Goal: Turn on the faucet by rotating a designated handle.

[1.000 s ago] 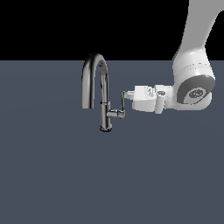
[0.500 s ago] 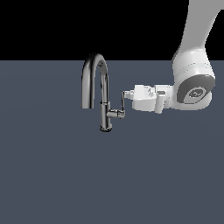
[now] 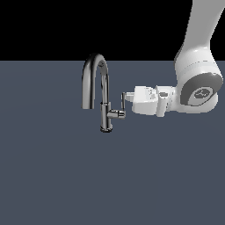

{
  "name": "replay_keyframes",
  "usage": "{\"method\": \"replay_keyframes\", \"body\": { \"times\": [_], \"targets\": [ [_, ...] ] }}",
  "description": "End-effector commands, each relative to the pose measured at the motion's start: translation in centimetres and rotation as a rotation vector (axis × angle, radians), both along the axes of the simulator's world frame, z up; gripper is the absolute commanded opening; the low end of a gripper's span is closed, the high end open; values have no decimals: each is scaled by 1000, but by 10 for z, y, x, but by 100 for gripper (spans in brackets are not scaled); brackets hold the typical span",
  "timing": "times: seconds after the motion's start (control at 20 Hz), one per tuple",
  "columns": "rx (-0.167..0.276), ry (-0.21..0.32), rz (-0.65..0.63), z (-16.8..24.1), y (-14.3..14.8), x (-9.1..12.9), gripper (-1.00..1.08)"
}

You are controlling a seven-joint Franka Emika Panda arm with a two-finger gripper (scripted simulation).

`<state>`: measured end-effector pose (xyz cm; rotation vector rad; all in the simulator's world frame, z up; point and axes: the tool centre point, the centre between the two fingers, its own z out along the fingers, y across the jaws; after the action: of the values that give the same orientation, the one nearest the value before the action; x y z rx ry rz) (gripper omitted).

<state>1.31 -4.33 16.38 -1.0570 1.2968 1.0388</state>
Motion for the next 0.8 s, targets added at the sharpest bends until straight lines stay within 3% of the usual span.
{"method": "replay_keyframes", "body": {
  "times": [0.0,0.35,0.45,0.75],
  "targets": [
    [2,2,2,2,2,-10,-100],
    [2,2,2,4,6,-32,-100],
    [-7,-2,-13,3,-2,-27,-100],
    [-3,0,-7,-13,6,-51,-100]
  ]
}}
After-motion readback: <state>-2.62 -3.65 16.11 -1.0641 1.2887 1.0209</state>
